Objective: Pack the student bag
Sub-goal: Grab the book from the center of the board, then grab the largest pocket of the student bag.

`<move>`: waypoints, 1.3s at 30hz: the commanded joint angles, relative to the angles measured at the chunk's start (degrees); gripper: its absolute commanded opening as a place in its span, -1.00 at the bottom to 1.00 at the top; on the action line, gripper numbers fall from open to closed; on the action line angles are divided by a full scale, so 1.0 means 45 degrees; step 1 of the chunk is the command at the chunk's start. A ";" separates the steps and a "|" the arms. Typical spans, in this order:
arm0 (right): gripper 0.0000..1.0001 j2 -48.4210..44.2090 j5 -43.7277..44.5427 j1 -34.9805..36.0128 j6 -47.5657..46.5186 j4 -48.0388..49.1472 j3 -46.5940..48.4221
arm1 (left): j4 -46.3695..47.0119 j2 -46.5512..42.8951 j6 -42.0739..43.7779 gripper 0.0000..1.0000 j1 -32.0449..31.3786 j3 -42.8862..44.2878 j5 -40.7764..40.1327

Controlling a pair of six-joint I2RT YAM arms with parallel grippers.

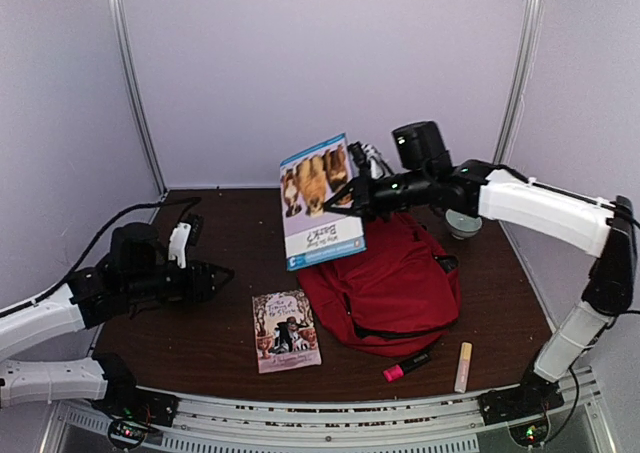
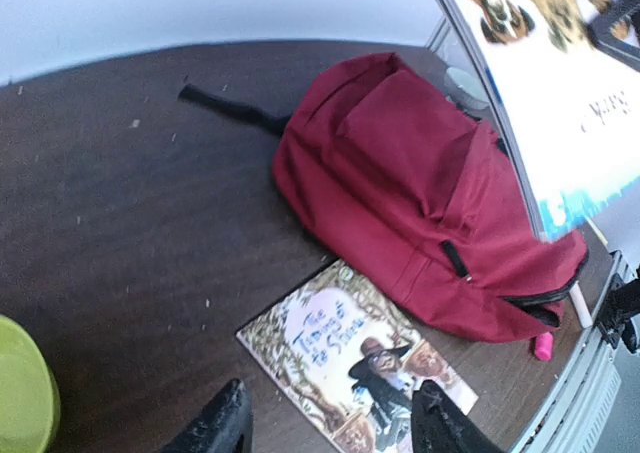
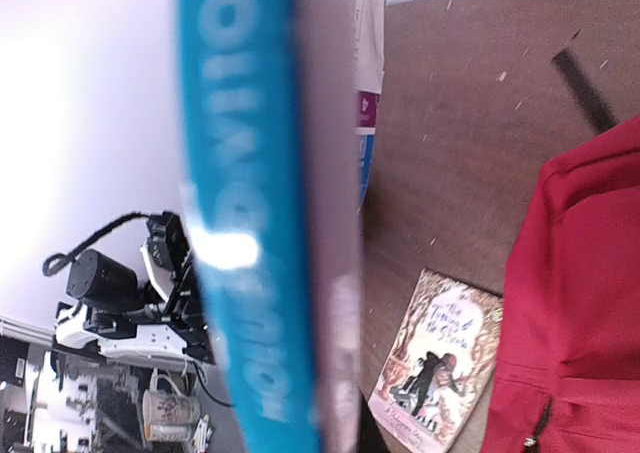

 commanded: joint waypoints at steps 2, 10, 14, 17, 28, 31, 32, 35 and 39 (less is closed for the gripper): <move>-1.00 -0.3378 0.1204 -0.2339 -0.1608 -0.1637 -0.2469 | -0.1340 0.2158 0.2522 0.14 -0.1979 0.2981 -0.0751; -1.00 -0.6808 0.1033 -0.6000 -0.2980 -0.2967 -0.5588 | -0.4662 1.2172 0.6632 -0.01 -0.6717 1.3442 0.0283; -1.00 -0.7663 0.1224 -0.6982 -0.4155 -0.4207 -0.6322 | -0.6609 1.5939 0.7924 0.02 -0.7783 1.7999 -0.0114; -1.00 -0.8516 0.2060 -0.7688 -0.4844 -0.4726 -0.6772 | -0.6748 1.7692 0.7652 0.14 -0.7836 1.9741 0.0012; -1.00 -1.1332 0.4147 -0.8052 -0.4898 -0.4558 -0.7349 | -0.7635 2.0290 0.7853 0.17 -0.7816 2.2447 -0.2018; -1.00 -1.1391 0.3882 -0.8051 -0.4846 -0.4548 -0.7314 | -0.7886 2.0320 0.7787 -0.03 -0.7816 2.2480 -0.3260; -1.00 -1.1425 0.3826 -0.8051 -0.4845 -0.4557 -0.7321 | -0.7922 2.0322 0.7804 -0.09 -0.7816 2.2469 -0.3632; -1.00 -1.1506 0.3612 -0.8051 -0.4759 -0.4524 -0.7321 | -0.8068 2.0308 0.7901 -0.68 -0.7769 2.2492 -0.4541; -1.00 -1.1726 0.3140 -0.8059 -0.4642 -0.4607 -0.7024 | -0.7885 1.9338 0.6893 -1.00 -0.7308 2.2182 -0.5258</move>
